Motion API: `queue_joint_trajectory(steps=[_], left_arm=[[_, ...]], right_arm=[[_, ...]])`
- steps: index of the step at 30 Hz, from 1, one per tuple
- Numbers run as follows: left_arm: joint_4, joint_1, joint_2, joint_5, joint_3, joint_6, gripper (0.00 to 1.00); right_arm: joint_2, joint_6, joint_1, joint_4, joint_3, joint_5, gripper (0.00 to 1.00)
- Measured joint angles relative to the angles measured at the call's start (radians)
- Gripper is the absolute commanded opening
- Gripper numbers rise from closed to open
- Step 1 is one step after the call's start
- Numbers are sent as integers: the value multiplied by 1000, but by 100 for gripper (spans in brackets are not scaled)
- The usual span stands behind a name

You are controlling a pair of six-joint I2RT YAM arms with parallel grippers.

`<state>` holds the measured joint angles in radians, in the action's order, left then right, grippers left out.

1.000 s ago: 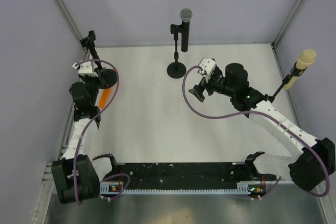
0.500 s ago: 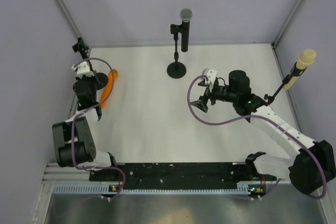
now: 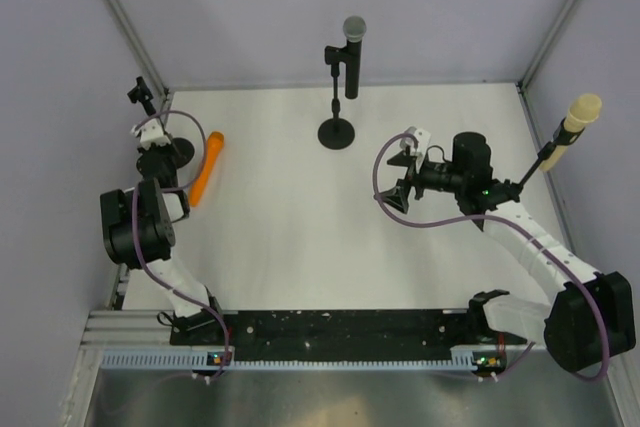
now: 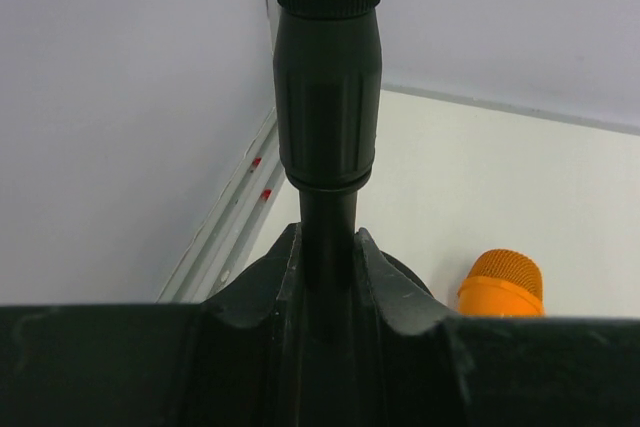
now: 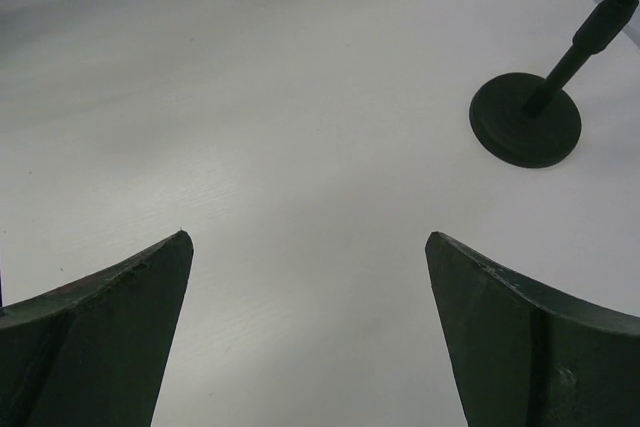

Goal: Remove the microphone from the stand

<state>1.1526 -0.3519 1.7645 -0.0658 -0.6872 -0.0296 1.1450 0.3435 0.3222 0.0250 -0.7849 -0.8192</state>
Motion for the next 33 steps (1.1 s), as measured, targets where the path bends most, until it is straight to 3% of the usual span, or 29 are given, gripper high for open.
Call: queue_joint_trajectory(steps=[19,27,33], left_arm=[[47,-8,122,-84,-45,3,1],[52,-8,150,-89,-48,6,14],[52,-8,159,-91,-48,10,18]], right_arm=[[0,-5,-14,-34,6,-21,99],[0,-6,-17,-37,6,-22,99],[0,-7,-18,-38,6,-28,99]])
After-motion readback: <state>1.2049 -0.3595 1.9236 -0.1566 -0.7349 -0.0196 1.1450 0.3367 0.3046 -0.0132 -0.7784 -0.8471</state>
